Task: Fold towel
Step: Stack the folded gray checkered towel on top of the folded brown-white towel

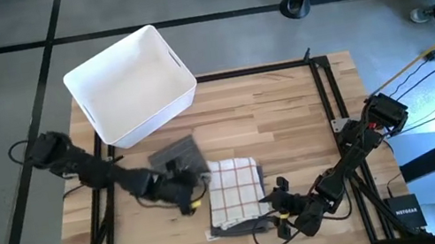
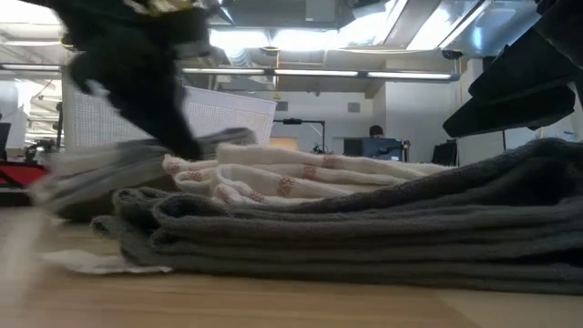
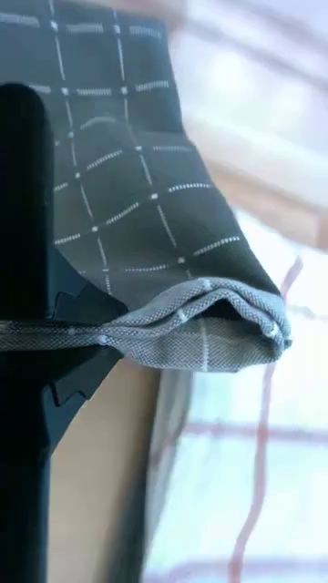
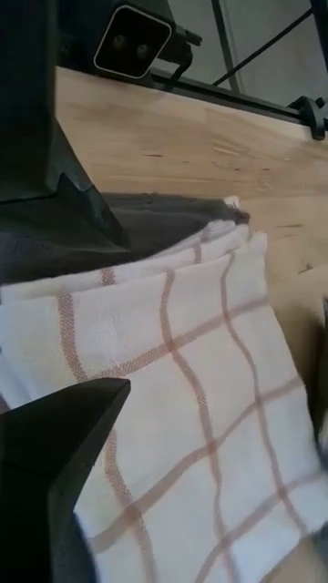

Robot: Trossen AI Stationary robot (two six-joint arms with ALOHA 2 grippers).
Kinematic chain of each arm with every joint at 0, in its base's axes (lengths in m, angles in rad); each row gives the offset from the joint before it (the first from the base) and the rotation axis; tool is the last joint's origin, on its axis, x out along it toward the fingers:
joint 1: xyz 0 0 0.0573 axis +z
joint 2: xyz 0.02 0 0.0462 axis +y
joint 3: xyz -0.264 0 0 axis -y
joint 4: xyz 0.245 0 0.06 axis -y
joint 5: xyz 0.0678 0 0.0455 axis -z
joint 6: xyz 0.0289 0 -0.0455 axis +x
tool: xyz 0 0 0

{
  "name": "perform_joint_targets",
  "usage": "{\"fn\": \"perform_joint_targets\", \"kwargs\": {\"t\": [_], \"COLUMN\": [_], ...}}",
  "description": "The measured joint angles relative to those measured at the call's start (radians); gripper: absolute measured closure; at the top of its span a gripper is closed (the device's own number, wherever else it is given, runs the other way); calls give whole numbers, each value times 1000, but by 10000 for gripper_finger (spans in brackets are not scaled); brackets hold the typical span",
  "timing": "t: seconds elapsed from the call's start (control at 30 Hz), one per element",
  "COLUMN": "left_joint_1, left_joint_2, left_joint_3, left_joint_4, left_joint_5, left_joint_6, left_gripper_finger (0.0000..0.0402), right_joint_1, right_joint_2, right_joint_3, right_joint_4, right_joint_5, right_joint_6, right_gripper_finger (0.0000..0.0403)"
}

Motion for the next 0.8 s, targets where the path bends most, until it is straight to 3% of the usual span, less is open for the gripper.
{"fn": "perform_joint_targets", "kwargs": {"t": [0.3, 0.6, 0.8], "left_joint_1": [210, 304, 334], "left_joint_2": [0, -2, -2], "left_joint_3": [141, 236, 236], "left_joint_4": [-12, -6, 99], "left_joint_5": [81, 151, 158], "left_joint_6": [360, 565, 673], "left_gripper_finger": [396, 396, 396], "right_joint_1": [0, 1, 14], "right_joint_2": [0, 62, 1], "right_joint_3": [0, 1, 2], "right_joint_4": [-9, -22, -185], "right_joint_5": [0, -109, -115], "right_joint_6": [-1, 56, 164], "right_gripper_finger": [162, 162, 162]}}
